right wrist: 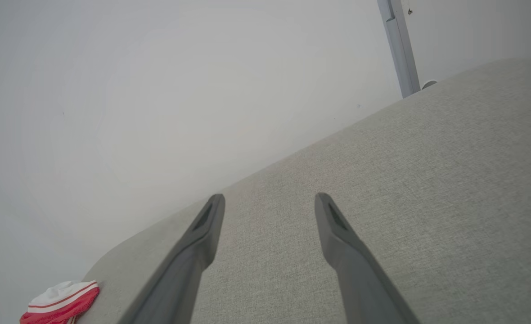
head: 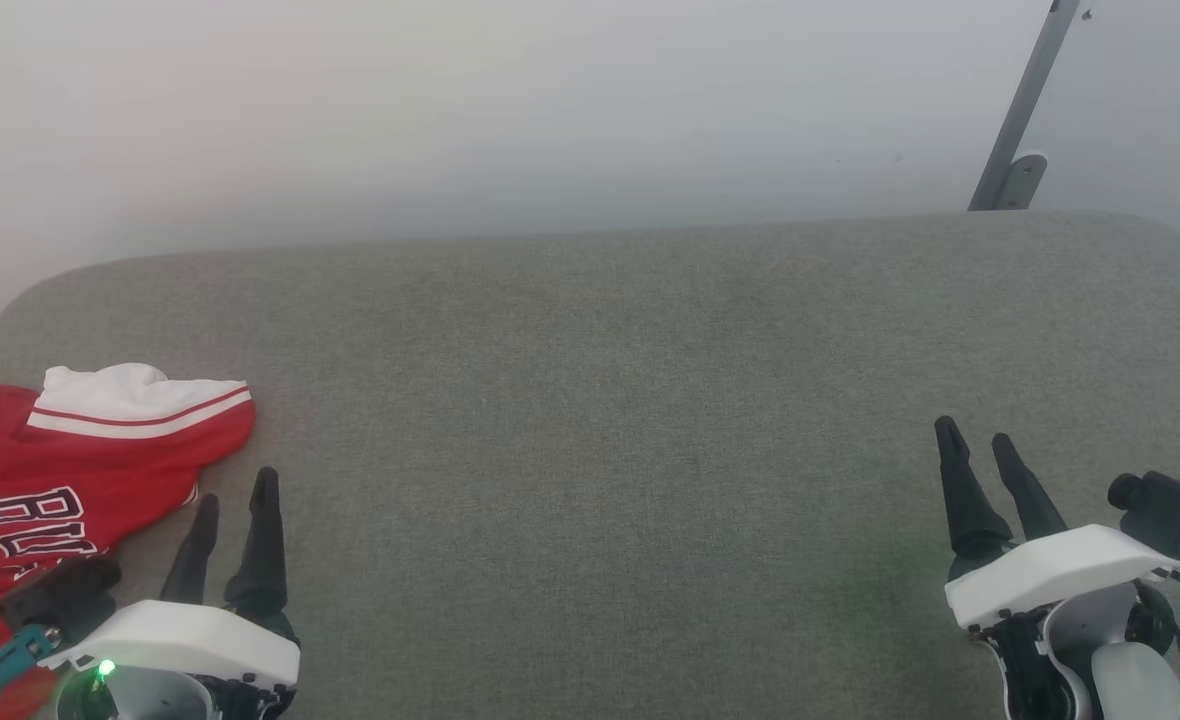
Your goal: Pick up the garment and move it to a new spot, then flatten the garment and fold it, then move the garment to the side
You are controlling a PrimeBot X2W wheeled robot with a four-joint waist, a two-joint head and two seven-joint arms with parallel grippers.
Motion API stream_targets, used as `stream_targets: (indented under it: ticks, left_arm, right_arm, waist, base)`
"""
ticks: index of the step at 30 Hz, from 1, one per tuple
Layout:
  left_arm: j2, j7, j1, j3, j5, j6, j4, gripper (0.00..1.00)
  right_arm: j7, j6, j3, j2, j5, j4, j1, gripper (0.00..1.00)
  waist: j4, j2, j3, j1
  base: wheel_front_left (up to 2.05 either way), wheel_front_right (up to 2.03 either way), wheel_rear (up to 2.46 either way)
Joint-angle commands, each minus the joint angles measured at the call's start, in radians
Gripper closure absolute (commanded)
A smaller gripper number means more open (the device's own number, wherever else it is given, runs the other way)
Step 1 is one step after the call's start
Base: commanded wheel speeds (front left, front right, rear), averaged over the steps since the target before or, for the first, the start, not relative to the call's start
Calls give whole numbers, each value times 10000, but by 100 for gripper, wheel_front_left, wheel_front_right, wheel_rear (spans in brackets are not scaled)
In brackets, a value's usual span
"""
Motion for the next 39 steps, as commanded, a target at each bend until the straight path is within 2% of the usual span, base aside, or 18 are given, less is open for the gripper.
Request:
stream_targets:
  ticks: [1, 39]
  left_arm:
    - [116, -119, -54, -19, 366, 61, -170, 0]
    - [525, -1000, 367, -175, 3383, 313, -685, 0]
  right_arm:
    - [-107, 2, -10, 2, -412, -165, -219, 0]
    - [-611, 2, -14, 20, -4160, -451, -271, 0]
  waist:
    - [3, 0, 0, 0]
    - [-54, 0, -63, 0]
  base:
    - [0, 0, 0]
    - [0, 0, 0]
